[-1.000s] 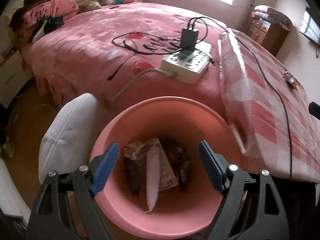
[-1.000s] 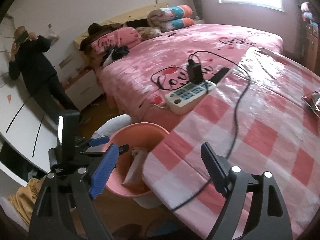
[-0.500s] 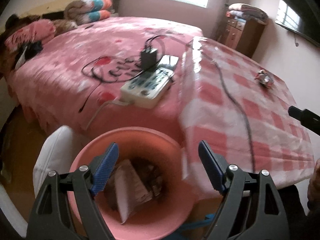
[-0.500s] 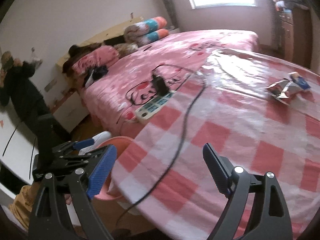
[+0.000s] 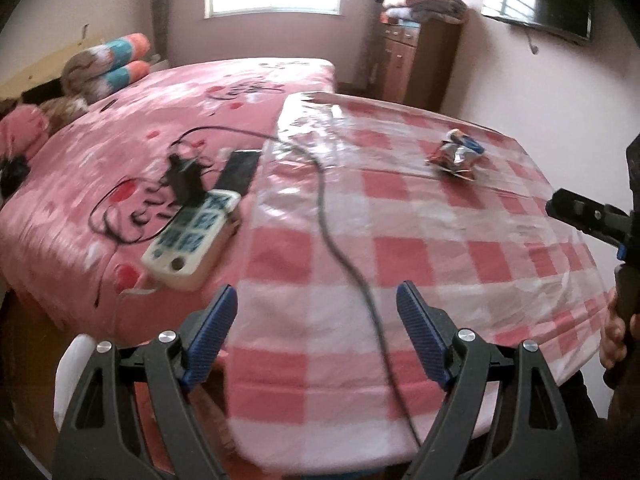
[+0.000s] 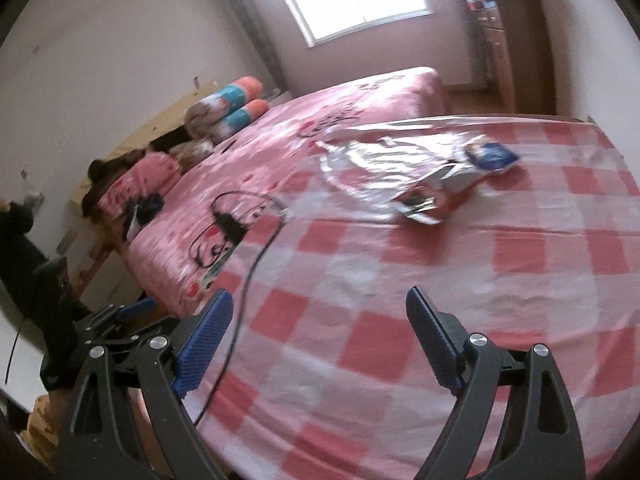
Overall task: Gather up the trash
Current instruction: 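Return both open tools from the bucket to the remaining trash on the bed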
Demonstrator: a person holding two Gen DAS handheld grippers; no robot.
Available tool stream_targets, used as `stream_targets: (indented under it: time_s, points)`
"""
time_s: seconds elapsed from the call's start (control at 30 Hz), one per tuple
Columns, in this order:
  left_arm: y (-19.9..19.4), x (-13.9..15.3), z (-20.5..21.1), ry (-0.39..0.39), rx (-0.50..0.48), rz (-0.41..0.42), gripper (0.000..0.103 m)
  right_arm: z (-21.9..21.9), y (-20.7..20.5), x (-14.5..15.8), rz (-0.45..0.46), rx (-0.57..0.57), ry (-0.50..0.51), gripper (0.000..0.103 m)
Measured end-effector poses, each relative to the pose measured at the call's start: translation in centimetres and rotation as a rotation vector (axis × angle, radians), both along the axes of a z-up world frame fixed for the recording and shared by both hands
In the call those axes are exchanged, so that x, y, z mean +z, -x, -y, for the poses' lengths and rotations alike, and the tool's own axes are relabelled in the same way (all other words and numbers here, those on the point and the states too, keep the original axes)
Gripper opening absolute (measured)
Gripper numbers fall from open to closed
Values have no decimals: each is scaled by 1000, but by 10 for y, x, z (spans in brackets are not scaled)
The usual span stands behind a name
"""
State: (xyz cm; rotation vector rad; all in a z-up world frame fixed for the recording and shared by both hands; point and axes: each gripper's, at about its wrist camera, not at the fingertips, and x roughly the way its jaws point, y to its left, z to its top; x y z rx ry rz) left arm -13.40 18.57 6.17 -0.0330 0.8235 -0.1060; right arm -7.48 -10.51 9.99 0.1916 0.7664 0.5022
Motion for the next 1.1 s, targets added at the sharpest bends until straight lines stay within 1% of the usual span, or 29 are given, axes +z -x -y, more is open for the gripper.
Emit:
stream_targets:
  time_s: [0.2, 0.47, 0.6, 0.7, 0.9, 1.1]
  points:
    - [-25, 6, 41, -12, -81, 7, 82, 44, -19, 3, 5, -71, -15, 88]
    - [-64, 13, 97, -30, -183, 22, 82, 83, -48, 10, 15, -117, -5, 88]
    - [-91, 12, 123, -47, -219, 23, 82, 93, -67, 8, 9, -120, 25, 88]
    - [-114, 9, 144, -59, -256, 21, 82, 102, -83, 5, -3, -118, 29, 88]
    - [-155, -3, 182, -91, -327, 17, 82, 125, -117, 1, -23, -122, 2, 88]
    - [-196, -16, 209, -88, -400, 11, 82, 137, -147, -5, -45, -108, 17, 88]
